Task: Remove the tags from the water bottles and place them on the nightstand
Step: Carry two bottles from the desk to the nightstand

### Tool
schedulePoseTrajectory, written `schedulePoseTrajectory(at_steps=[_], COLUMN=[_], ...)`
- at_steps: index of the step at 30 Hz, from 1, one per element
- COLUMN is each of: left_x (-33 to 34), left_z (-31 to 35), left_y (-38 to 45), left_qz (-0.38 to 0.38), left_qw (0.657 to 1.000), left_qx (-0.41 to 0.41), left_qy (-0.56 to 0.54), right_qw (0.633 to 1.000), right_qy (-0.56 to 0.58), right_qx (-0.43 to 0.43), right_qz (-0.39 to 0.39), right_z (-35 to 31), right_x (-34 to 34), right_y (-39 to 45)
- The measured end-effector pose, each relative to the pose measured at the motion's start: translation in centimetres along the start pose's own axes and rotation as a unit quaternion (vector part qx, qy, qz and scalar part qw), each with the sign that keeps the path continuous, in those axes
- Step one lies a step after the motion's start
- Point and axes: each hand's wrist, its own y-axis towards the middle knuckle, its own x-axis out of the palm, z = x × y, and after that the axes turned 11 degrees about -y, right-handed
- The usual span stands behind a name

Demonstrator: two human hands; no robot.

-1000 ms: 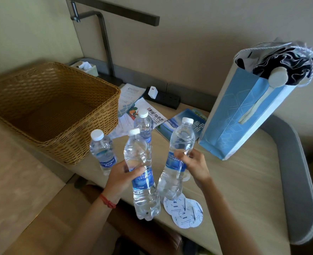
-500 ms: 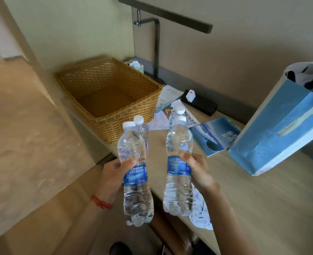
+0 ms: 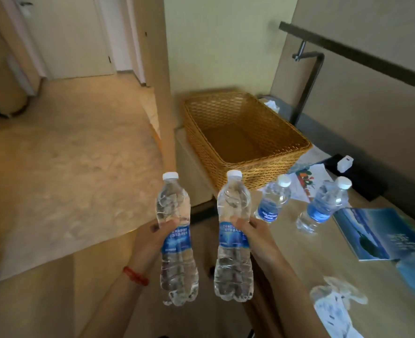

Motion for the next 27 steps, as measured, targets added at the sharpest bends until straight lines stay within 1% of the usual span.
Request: schedulePoseTrajectory(at_steps=[5,8,13,17,20,24,27], left_x=[-5.9,-9.4,-15.1,-19.6,-23.1,-26.8,-29.4], left_z=[1.1,1.6,2.2,2.8,3.2,3.5,3.7], left_y=[1.5,2.4,3.4,3.3,2.5,0.8,-0.8], left_qz=[0.068,0.087,0.109,0.145,0.201,0.27,0.339], left_qw=[0.997,0.996,0.993,0.988,0.979,0.961,0.939], left_qx=[-0.002,0.003,-0.019,-0.02,-0.002,0.012,0.033], left_qy=[-0.024,-0.029,-0.038,-0.042,-0.034,-0.056,-0.054], right_qw=[0.998,0.997,0.993,0.988,0.981,0.966,0.947], right_qy=[-0.018,-0.037,-0.068,-0.089,-0.108,-0.141,-0.166], right_qx=[0.007,0.002,0.003,0.011,0.025,0.022,0.01], right_qz=[-0.056,-0.073,-0.097,-0.13,-0.159,-0.216,-0.275], right_z=[-1.4,-1.9,-2.3,-2.7,-3.2,-4.0,-4.7], right_x=[5.7,8.9,14.8,20.0,24.0,28.8,32.7], right_y=[2.0,3.2,5.7,7.3,8.3,8.8,9.1])
